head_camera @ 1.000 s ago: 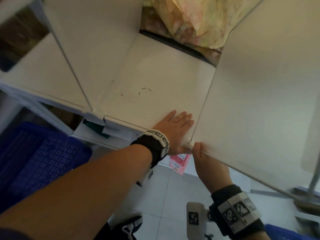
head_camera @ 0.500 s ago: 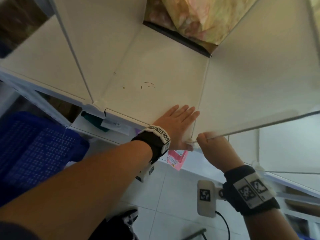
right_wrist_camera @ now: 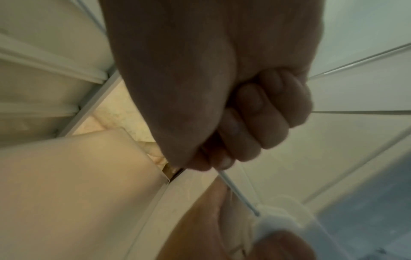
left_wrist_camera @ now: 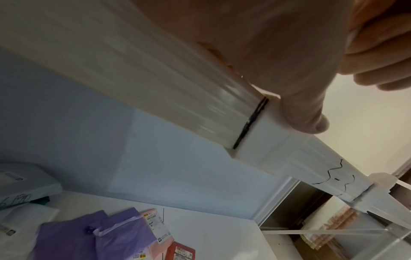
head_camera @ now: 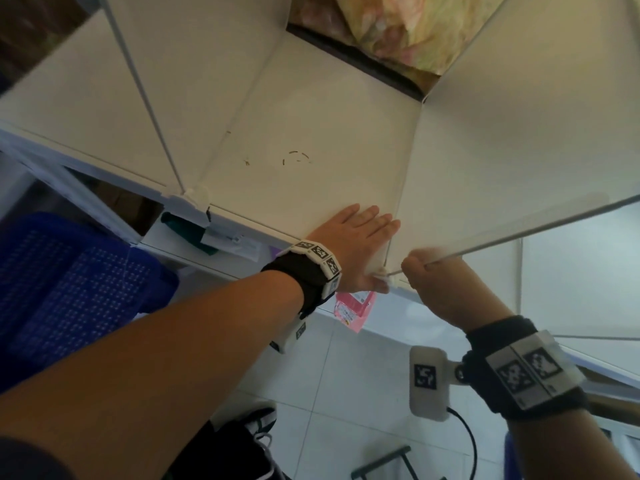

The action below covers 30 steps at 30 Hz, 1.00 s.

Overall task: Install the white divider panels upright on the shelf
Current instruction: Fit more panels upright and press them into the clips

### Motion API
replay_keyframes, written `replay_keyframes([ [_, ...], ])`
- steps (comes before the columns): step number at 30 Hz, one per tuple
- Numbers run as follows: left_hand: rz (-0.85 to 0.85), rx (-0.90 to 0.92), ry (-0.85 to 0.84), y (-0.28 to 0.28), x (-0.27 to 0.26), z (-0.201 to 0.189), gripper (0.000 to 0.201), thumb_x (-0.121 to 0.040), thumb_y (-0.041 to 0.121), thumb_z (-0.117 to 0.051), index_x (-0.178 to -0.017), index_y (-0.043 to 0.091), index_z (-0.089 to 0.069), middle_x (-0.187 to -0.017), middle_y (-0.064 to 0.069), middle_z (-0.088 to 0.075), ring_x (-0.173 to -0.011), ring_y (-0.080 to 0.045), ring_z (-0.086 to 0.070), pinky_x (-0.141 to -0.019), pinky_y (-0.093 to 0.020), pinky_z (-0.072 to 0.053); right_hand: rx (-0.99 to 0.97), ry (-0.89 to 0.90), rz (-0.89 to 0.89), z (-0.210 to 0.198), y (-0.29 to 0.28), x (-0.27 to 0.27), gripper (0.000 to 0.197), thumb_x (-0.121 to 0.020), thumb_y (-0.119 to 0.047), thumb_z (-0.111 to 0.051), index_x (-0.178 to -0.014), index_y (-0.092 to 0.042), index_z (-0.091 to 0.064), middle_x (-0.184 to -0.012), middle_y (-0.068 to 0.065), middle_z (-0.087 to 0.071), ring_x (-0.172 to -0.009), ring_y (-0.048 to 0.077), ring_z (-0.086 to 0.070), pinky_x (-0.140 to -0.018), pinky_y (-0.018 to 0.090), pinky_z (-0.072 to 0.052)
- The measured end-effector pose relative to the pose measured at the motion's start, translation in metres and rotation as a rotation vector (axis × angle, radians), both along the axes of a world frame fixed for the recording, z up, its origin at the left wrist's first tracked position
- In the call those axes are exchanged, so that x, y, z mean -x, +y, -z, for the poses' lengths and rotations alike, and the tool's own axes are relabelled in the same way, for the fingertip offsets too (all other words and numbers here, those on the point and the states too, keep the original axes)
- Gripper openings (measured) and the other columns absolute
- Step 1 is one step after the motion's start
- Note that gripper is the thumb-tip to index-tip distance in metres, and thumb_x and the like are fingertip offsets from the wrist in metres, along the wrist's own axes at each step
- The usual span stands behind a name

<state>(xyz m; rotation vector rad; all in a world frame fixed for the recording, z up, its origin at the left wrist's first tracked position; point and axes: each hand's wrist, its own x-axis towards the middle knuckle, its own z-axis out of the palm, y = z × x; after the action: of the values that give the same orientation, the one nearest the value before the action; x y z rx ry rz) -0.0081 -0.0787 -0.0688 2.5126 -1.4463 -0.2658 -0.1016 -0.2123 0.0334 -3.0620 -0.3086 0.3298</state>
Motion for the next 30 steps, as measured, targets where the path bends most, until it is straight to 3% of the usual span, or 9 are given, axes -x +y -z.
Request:
replay_keyframes([
  [4,-0.007,0.008,0.013,0.0,-0.001,0.0,0.107,-0.075,0.081,-0.044,-0.153,0.017,-0.009,-0.163,-0.002,-0.012,-0.149,-0.022,-0.008,-0.121,-0.045,-0.004,0.084,0.022,-0.233,-0.005,-0.008,-0.002,0.015,-0.063,0.01,-0.05,-0.057,-0.004,-0.049,-0.049,0.011,-0.046,-0.047,0.014,-0.025,-0.046,0.023,-0.022],
  [7,-0.008,-0.001,0.004,-0.001,-0.002,0.001,0.107,-0.074,0.08,-0.045,-0.152,0.015,-0.013,-0.162,-0.003,-0.012,-0.149,-0.023,-0.008,-0.12,-0.045,-0.004,0.133,0.069,-0.174,-0.002,-0.008,0.001,0.032,-0.061,0.017,-0.059,-0.058,-0.01,-0.042,-0.049,0.007,-0.04,-0.046,0.014,-0.025,-0.04,0.025,-0.016],
  [9,-0.024,-0.003,0.009,-0.001,-0.002,0.001,0.109,-0.075,0.08,-0.045,-0.154,0.014,-0.01,-0.163,-0.004,-0.009,-0.149,-0.023,-0.007,-0.121,-0.045,-0.004,0.161,0.09,-0.16,0.001,-0.009,-0.001,0.033,-0.055,0.019,-0.067,-0.057,-0.006,-0.046,-0.049,0.008,-0.043,-0.043,0.015,-0.028,-0.036,0.025,-0.025],
  [13,-0.049,0.046,0.05,-0.001,0.0,0.001,0.117,-0.072,0.078,-0.052,-0.154,0.023,0.01,-0.164,-0.002,-0.001,-0.15,-0.024,-0.006,-0.12,-0.046,-0.005,0.108,0.046,-0.201,0.002,-0.009,-0.005,0.016,-0.064,0.014,-0.052,-0.058,-0.002,-0.049,-0.049,0.012,-0.047,-0.036,0.023,-0.043,-0.036,0.029,-0.034],
  [16,-0.048,0.059,0.052,0.0,0.0,0.001,0.118,-0.072,0.077,-0.054,-0.151,0.029,0.019,-0.164,0.002,0.001,-0.15,-0.026,-0.005,-0.12,-0.047,-0.006,0.145,0.103,-0.126,0.007,-0.008,-0.004,0.025,-0.055,0.02,-0.063,-0.058,-0.001,-0.05,-0.048,0.012,-0.046,-0.035,0.023,-0.043,-0.038,0.027,-0.03],
  [19,-0.043,0.052,0.048,0.0,0.001,0.0,0.118,-0.073,0.078,-0.053,-0.151,0.029,0.021,-0.164,0.001,-0.001,-0.15,-0.026,-0.005,-0.12,-0.047,-0.006,0.038,0.217,0.028,0.012,-0.003,-0.002,0.031,-0.05,0.019,-0.076,-0.059,0.0,-0.054,-0.049,0.011,-0.049,-0.034,0.024,-0.045,-0.033,0.031,-0.042],
  [21,-0.035,0.049,0.048,-0.001,0.001,-0.001,0.118,-0.073,0.079,-0.052,-0.15,0.029,0.022,-0.164,0.0,-0.001,-0.15,-0.026,-0.005,-0.12,-0.047,-0.005,-0.089,0.215,0.121,0.008,0.005,0.001,0.029,-0.061,0.01,-0.08,-0.061,-0.004,-0.054,-0.052,0.007,-0.051,-0.038,0.016,-0.043,-0.038,0.027,-0.046],
  [24,-0.036,0.041,0.04,-0.001,0.0,0.0,0.117,-0.074,0.079,-0.049,-0.15,0.028,0.023,-0.164,-0.001,-0.004,-0.15,-0.025,-0.005,-0.121,-0.046,-0.004,-0.185,0.208,0.349,0.006,0.001,0.003,0.031,-0.096,-0.02,-0.051,-0.067,-0.009,-0.05,-0.06,0.001,-0.047,-0.05,0.009,-0.038,-0.053,0.022,-0.039],
  [30,-0.027,0.036,0.011,-0.002,-0.001,0.005,0.116,-0.072,0.082,-0.046,-0.151,0.025,0.017,-0.162,-0.003,-0.014,-0.149,-0.026,-0.011,-0.12,-0.047,-0.007,-0.298,0.257,0.329,-0.002,-0.014,0.004,0.027,-0.092,-0.038,-0.057,-0.08,-0.014,-0.059,-0.069,0.0,-0.059,-0.061,0.015,-0.055,-0.062,0.03,-0.048],
])
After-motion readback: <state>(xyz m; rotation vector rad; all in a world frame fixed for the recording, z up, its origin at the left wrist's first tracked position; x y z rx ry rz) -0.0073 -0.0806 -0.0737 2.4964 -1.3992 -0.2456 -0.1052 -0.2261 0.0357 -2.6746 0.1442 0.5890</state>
